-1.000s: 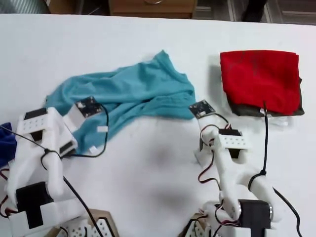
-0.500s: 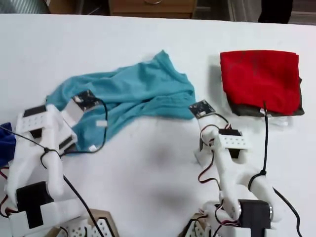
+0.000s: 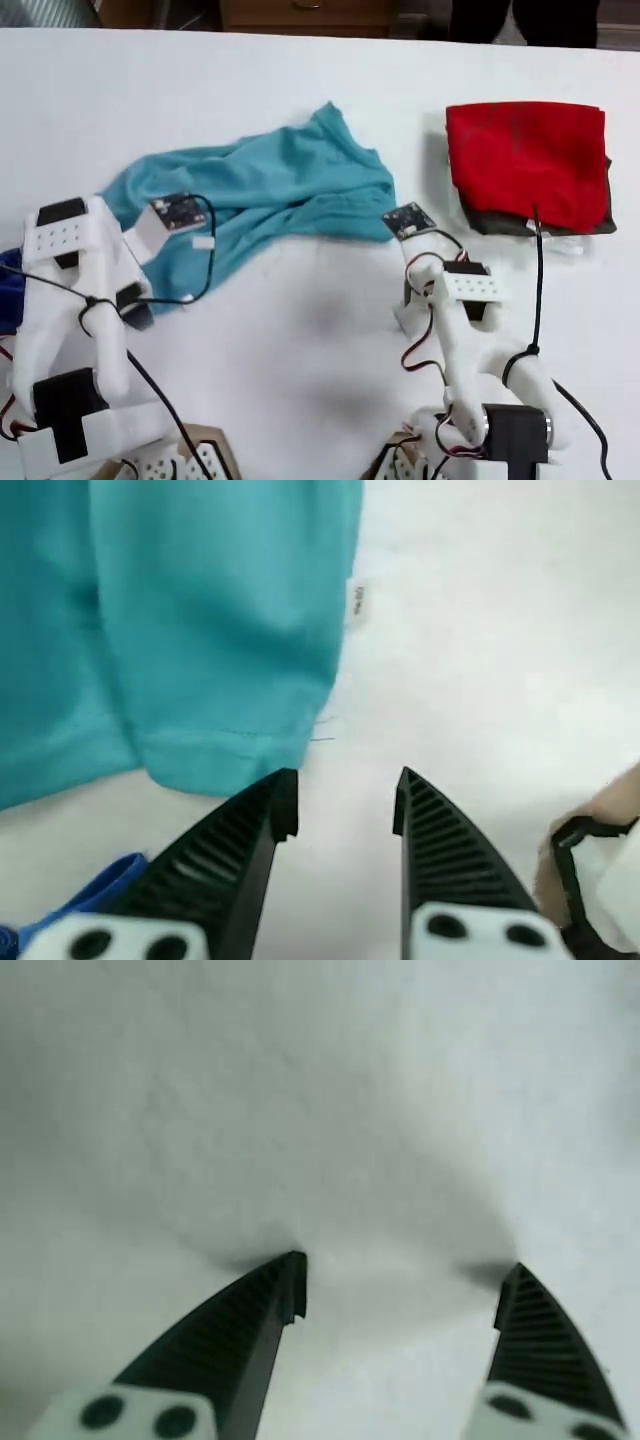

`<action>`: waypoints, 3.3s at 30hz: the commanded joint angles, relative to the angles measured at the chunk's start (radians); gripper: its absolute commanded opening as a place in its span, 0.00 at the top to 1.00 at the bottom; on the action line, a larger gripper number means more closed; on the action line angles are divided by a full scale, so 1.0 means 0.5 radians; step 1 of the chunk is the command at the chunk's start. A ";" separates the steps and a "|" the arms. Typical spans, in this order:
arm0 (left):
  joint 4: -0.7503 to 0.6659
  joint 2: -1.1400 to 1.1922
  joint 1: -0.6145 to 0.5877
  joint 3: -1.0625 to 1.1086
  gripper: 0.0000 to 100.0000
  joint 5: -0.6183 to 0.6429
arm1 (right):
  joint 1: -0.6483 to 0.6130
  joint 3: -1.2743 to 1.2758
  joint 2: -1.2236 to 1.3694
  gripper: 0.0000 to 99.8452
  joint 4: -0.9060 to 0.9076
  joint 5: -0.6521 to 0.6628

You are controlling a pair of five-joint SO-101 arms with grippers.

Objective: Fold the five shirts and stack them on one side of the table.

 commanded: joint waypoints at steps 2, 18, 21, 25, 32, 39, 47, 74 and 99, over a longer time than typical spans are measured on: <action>-0.288 -0.064 0.025 0.170 0.82 -0.034 | 0.014 -0.003 0.017 0.70 -0.054 -0.018; -0.927 -0.046 0.028 0.477 0.82 -0.018 | 0.014 0.000 0.017 0.70 -0.054 -0.018; -0.908 0.077 0.049 0.385 0.82 0.003 | 0.014 0.000 0.017 0.70 -0.054 -0.018; -0.801 0.288 0.055 0.152 0.82 0.172 | 0.014 0.000 0.017 0.70 -0.054 -0.021; -0.565 0.669 0.080 -0.204 0.82 0.181 | 0.014 0.000 0.017 0.70 -0.054 -0.021; -0.258 0.733 0.089 -0.483 0.82 0.175 | 0.014 0.000 0.017 0.70 -0.054 -0.021; -0.258 0.740 0.089 -0.489 0.82 0.169 | 0.014 0.000 0.017 0.70 -0.054 -0.021; -0.236 0.976 0.157 -0.578 0.97 0.187 | 0.014 0.000 0.017 0.70 -0.054 -0.021; 0.101 -0.178 0.000 -0.198 0.97 0.592 | -0.453 -1.068 0.514 0.70 0.400 -0.264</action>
